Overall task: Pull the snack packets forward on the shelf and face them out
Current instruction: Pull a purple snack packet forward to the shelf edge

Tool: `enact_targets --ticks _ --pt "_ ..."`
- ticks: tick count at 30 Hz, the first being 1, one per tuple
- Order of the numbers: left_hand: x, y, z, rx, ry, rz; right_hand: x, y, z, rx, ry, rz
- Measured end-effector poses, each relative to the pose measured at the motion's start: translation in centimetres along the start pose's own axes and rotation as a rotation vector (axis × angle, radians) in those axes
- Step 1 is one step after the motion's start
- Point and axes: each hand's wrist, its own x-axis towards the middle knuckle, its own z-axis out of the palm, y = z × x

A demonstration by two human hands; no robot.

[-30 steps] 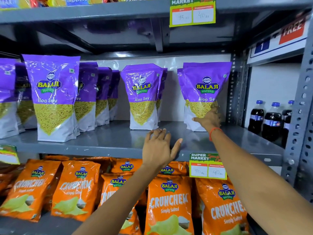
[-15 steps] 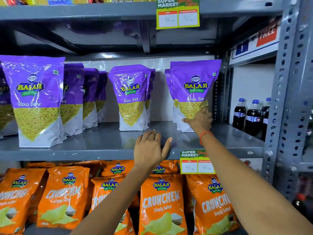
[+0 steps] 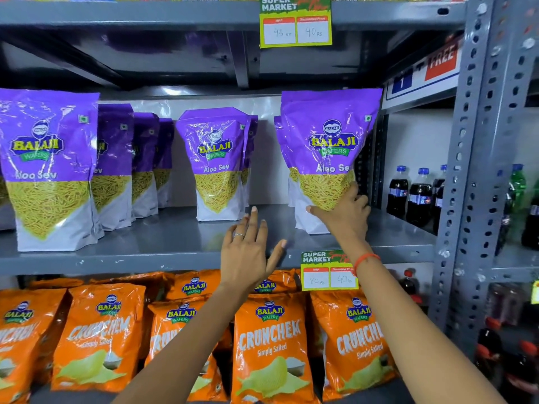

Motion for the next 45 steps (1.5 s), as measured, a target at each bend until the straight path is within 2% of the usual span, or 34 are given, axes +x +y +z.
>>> enact_targets --ticks 18,28,36,45 --pt "0.0 0.0 -0.2 -0.010 -0.047 -0.015 -5.9 1.3 -2.6 0.030 0.198 -0.123" --pt "-0.1 0.2 -0.6 -0.031 -0.069 -0.021 -6.8 1.4 -3.1 0.057 0.228 -0.135" --pt "-0.1 0.2 -0.5 -0.028 -0.047 -0.019 -8.5 1.9 -3.2 0.071 0.316 -0.172" --pt "0.0 -0.2 -0.7 -0.029 -0.033 -0.013 -8.9 1.9 -3.6 0.073 0.301 -0.189"
